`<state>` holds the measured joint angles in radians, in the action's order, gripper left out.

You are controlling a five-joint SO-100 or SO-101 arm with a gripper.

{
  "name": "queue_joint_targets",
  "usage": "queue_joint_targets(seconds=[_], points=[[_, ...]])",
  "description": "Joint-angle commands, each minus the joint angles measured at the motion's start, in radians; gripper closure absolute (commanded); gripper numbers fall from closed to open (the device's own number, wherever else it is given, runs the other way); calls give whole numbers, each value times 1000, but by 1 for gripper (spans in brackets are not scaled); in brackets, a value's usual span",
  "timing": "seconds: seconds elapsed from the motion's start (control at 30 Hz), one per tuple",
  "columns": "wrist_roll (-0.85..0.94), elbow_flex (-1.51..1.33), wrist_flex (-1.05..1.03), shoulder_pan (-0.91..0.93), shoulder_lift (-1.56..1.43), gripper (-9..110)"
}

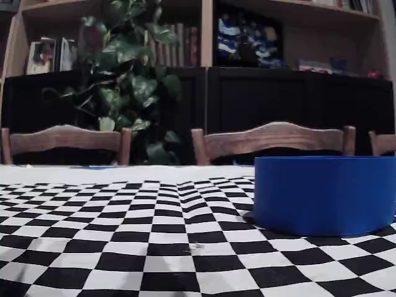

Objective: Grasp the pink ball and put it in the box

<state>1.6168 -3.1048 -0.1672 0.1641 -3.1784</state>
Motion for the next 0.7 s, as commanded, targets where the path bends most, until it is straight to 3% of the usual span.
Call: queue_joint_targets(seconds=[0.0,0.67], points=[[8,-8,17,37,3,74],[8,-8,34,364,20,74]])
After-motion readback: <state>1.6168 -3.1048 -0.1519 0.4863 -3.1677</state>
